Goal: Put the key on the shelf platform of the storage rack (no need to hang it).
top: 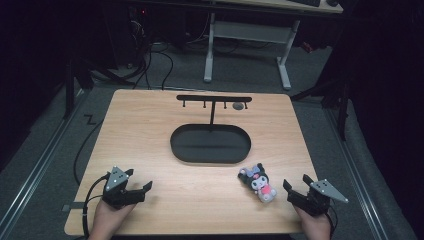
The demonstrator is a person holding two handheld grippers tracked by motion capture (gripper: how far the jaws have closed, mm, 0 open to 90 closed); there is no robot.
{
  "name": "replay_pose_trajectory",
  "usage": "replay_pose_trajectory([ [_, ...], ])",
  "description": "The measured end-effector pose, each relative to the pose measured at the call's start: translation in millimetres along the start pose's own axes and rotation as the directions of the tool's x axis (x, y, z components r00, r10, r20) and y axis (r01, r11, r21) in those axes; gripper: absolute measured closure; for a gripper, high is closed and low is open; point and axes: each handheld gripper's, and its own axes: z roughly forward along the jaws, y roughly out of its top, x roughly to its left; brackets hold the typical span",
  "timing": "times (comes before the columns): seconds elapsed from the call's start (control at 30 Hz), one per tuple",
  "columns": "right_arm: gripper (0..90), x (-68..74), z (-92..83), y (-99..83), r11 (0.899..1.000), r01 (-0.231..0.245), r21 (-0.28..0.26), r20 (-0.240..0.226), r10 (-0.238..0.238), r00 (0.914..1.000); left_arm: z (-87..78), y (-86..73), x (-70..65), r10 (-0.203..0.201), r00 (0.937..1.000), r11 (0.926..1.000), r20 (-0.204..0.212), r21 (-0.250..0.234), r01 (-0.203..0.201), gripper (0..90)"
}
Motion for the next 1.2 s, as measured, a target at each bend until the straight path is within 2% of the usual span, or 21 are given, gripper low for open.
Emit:
replay_pose_trajectory([
  [0.07, 19.4, -0.5, -0.5, -0.2, 1.0, -0.001, 0.0, 0.002, 0.001, 1.0, 1.7, 0.7, 1.1, 0.0, 1.0, 1.0, 0.0, 0.006, 0.0, 15.2],
  [0.23, 19.2, -1.8, -2.1, -0.8, 1.0, -0.001, -0.001, 0.007, 0.001, 1.0, -0.7, 1.9, 2.2, 0.0, 1.0, 0.9997, -0.006, -0.026, 0.0, 15.2],
  [0.37, 19.1, -1.4, -1.3, -0.8, 1.0, -0.003, 0.001, 0.007, 0.003, 1.0, -2.9, 2.2, 3.4, -0.01, 0.9999, 0.9995, -0.005, -0.029, 0.01, 15.2],
  [0.6, 18.9, -0.9, -0.1, -0.9, 1.0, 0.0, 0.0, 0.007, 0.0, 1.0, -4.2, 2.8, 4.0, -0.039, 0.999, 0.9989, 0.02, -0.024, 0.04, 14.9],
  [0.73, 19.0, -1.4, -0.6, -0.7, 1.0, -0.01, -0.003, 0.001, 0.01, 1.0, -4.5, 3.2, 3.7, -0.043, 0.9987, 0.9987, 0.026, -0.024, 0.044, 14.9],
  [1.07, 19.1, -2.8, -4.9, -3.8, 1.0, -0.02, -0.003, -0.005, 0.02, 0.9998, -1.3, 6.9, 3.4, -0.061, 0.9973, 0.9972, 0.042, -0.041, 0.062, 15.7],
  [1.2, 19.7, -2.9, -8.5, -5.7, 1.0, -0.018, -0.012, -0.002, 0.018, 0.9998, 2.2, 8.3, 1.8, -0.07, 0.9965, 0.9954, 0.046, -0.062, 0.073, 15.7],
])
